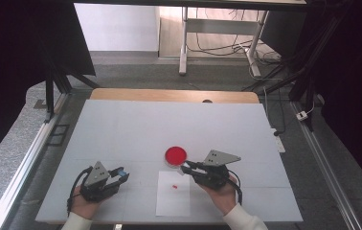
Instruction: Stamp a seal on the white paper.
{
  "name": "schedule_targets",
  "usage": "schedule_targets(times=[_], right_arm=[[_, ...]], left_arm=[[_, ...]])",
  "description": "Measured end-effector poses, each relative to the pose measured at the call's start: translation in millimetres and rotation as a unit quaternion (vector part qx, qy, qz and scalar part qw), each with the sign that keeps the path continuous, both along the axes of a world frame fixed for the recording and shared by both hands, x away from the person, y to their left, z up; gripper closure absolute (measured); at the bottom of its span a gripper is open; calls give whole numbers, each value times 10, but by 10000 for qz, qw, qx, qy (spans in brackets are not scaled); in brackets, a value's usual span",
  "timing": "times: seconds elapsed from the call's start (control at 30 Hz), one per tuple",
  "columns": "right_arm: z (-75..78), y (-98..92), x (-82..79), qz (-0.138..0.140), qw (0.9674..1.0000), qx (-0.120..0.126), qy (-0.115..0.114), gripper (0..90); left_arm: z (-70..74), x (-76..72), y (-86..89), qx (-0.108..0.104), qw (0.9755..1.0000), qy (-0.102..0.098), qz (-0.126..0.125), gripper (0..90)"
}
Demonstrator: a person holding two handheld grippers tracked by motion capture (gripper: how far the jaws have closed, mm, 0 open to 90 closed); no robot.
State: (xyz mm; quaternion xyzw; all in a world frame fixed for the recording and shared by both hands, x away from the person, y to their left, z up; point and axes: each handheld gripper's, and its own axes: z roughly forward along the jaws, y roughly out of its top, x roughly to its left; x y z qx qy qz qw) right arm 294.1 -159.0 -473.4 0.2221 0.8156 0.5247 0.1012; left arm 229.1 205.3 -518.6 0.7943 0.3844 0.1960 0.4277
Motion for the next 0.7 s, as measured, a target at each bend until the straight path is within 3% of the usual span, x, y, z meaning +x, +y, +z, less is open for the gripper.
schedule_targets(times=[0.27,0.7], right_arm=[[129,-100,13,-173,9991,392,-45,751],[178,-146,12,-224,9986,474,-107,751]], left_arm=[[-5,12,-28,11,10000,14,-12,647],[-6,65,-122,44,9999,7,-126,647]])
